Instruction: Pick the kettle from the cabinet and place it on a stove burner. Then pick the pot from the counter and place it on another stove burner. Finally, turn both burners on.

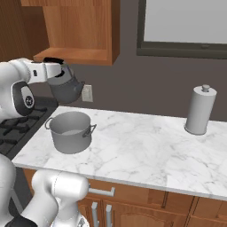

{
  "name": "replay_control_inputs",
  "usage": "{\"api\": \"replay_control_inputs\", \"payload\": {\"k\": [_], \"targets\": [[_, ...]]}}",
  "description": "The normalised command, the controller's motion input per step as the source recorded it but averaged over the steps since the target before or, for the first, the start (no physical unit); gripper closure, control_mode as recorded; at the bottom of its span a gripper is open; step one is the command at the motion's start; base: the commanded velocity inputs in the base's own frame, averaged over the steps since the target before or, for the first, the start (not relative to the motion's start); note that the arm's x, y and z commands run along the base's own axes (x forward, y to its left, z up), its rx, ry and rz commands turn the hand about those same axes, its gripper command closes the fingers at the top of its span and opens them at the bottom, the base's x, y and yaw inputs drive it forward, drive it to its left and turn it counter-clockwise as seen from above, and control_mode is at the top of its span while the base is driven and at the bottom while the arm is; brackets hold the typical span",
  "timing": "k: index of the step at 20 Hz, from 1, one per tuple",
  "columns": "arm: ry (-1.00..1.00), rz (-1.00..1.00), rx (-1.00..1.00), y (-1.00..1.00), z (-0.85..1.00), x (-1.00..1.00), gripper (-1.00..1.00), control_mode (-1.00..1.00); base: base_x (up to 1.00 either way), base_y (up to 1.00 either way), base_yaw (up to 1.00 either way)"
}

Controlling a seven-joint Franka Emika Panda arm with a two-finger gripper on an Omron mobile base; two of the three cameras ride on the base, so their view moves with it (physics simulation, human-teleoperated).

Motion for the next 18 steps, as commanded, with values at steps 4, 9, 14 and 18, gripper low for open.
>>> {"api": "replay_control_inputs", "payload": {"k": [4,9,14,18], "targets": [[-0.01,0.00,0.00,0.00,0.00,-0.03,1.00,-1.00,0.00,0.00,0.00],[-0.02,0.00,0.00,0.00,0.00,-0.14,1.00,-1.00,0.00,0.00,0.00],[0.00,0.00,0.00,0.00,0.00,0.00,1.00,1.00,-0.44,0.00,0.00],[0.00,0.00,0.00,0.00,0.00,0.00,1.00,1.00,-0.68,0.00,0.00]]}}
